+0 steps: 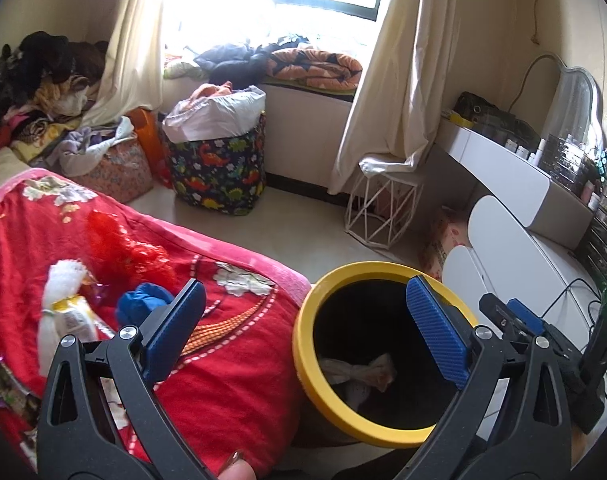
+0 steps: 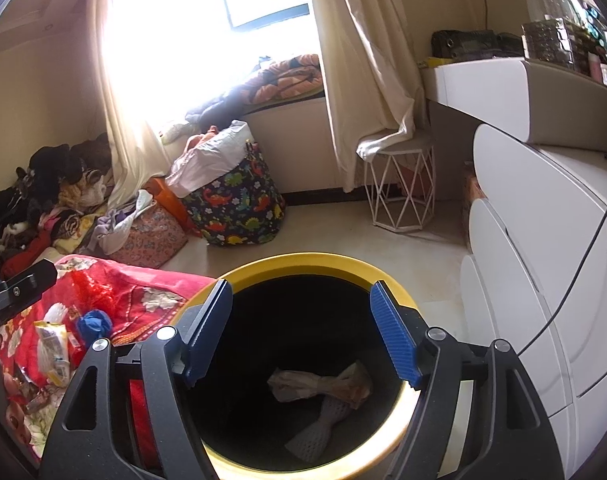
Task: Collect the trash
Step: 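Drop the white plastic bag into the yellow bin with the left gripper, then grasp the bundled white foam nets with the left gripper while the right gripper approaches the snack wrapper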
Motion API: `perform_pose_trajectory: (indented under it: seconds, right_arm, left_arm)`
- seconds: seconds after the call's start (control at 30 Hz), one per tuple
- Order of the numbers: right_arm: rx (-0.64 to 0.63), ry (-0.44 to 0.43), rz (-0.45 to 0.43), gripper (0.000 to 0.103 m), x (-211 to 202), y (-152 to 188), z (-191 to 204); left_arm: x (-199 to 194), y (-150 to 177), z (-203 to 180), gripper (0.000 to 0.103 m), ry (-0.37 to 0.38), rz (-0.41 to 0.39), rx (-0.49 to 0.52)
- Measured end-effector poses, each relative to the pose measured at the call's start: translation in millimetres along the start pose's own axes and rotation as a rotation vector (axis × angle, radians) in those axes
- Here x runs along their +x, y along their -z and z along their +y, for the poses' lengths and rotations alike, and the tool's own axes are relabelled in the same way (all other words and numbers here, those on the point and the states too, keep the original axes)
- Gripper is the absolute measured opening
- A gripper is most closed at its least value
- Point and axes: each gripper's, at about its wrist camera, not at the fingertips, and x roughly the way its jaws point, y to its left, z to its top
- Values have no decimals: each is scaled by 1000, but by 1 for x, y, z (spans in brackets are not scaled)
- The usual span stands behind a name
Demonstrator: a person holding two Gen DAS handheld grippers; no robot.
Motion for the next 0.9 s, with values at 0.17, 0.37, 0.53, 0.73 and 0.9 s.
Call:
perform_pose_trajectory:
  seconds: [0.17,0.37,0.53,0.73,0.9]
  right_arm:
    - [-10,-28,-10,71,-6,-3,11]
    - [-26,-54,-20,73,-12,-4,25]
    - [-44,-75,-14,74,-14,-3,37]
    - [-90,-115,-1,74,-16,2,61]
    - [-122,-160,21,74,-15,6,82]
  left_arm:
    - [-13,0,10,92,-23,-23,-8]
    - [-25,0,21,92,-48,-46,-21]
    - [-36,0,32,92,-74,-73,-30]
    - [-47,2,50,92,-100,-90,-57]
    - [-54,3,69,92,-126,-94,-89]
